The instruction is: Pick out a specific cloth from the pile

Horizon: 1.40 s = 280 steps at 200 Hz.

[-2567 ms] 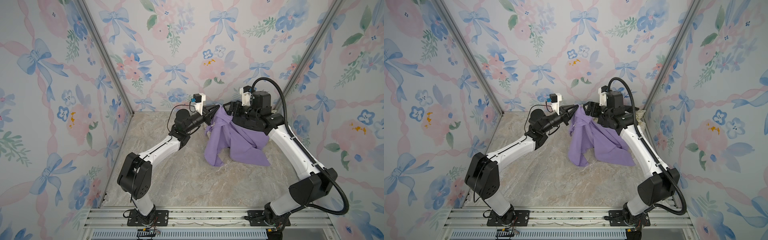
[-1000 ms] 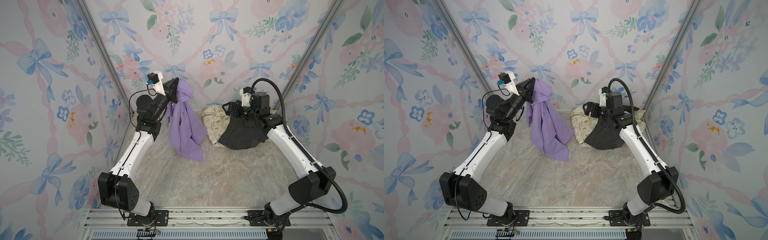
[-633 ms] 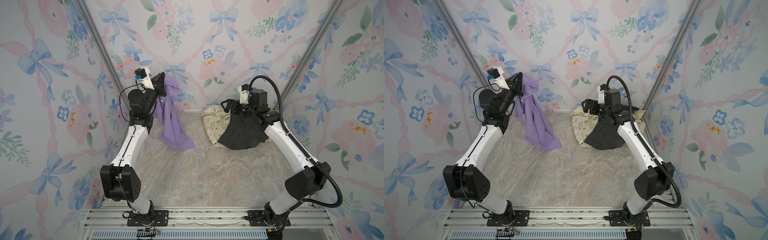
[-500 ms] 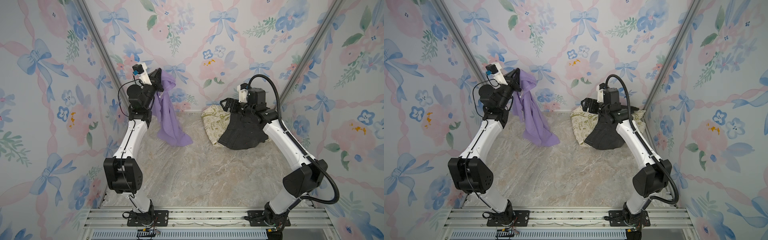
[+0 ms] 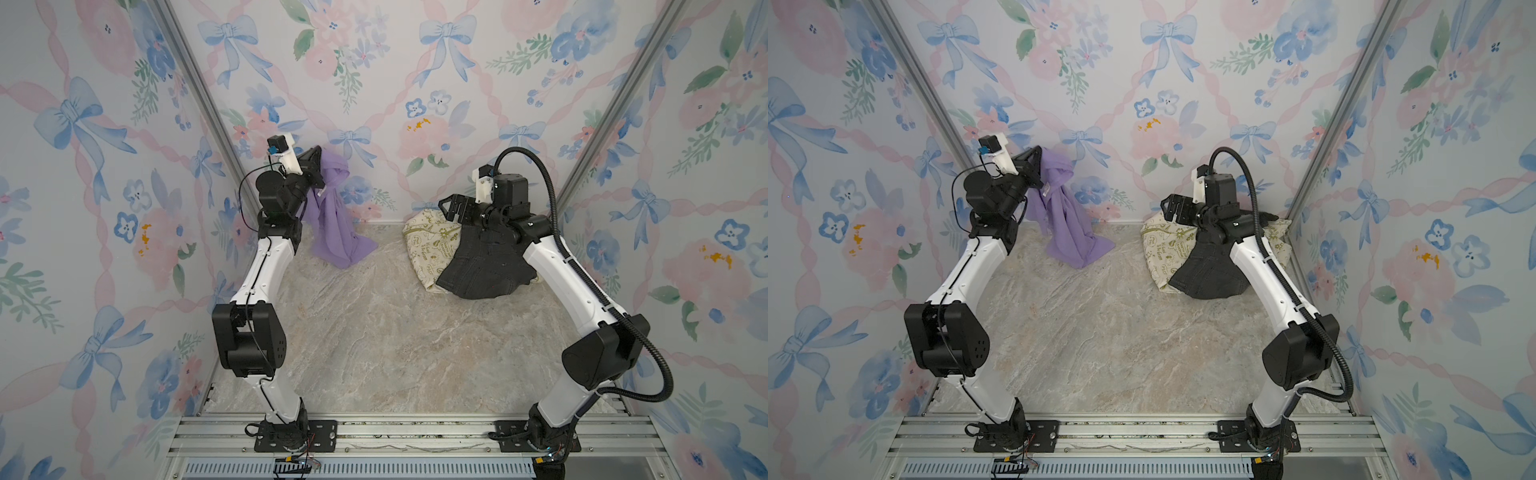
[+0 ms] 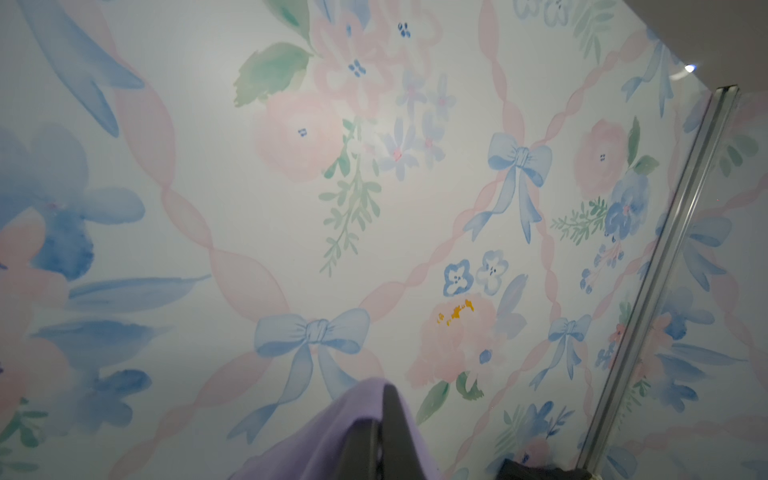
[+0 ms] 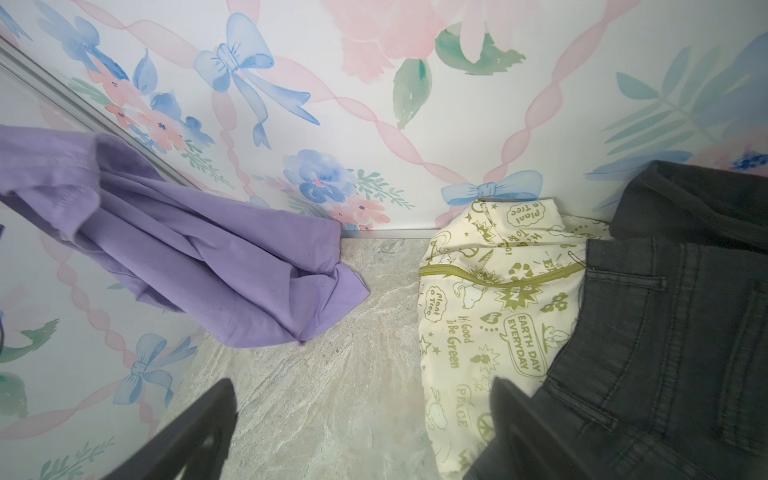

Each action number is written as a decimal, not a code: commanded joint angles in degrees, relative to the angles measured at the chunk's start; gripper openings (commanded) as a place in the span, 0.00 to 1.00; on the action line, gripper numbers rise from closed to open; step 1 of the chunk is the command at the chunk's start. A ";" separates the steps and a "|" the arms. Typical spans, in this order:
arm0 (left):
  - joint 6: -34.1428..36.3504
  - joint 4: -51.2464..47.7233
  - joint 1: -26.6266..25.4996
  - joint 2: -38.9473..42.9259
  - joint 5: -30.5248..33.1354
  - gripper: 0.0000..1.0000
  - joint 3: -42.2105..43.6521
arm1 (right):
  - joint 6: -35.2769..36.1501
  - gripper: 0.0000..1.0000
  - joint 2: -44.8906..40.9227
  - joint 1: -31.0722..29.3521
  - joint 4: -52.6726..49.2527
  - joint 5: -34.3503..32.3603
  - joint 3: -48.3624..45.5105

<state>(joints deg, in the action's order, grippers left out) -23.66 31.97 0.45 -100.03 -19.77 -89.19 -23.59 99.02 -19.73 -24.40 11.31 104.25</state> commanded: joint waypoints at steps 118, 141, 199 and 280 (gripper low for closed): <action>-5.05 -11.96 -0.26 17.66 10.67 0.00 42.89 | -2.25 0.97 1.70 -1.22 0.59 1.62 -0.11; -7.21 -14.88 -0.27 18.00 10.22 0.00 46.57 | -2.55 0.97 1.58 -1.71 0.61 1.70 -0.69; -12.32 -20.86 -0.45 17.01 11.09 0.00 55.68 | -3.60 0.97 0.65 -2.38 1.33 1.63 -3.69; -12.43 -22.97 -0.98 11.20 7.60 0.03 58.01 | -4.13 0.97 0.03 -2.48 1.55 1.67 -5.62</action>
<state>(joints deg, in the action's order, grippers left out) -35.24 10.96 0.21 -87.20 -10.31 -32.12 -27.07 100.05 -21.56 -23.49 12.38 100.01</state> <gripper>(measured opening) 0.048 0.970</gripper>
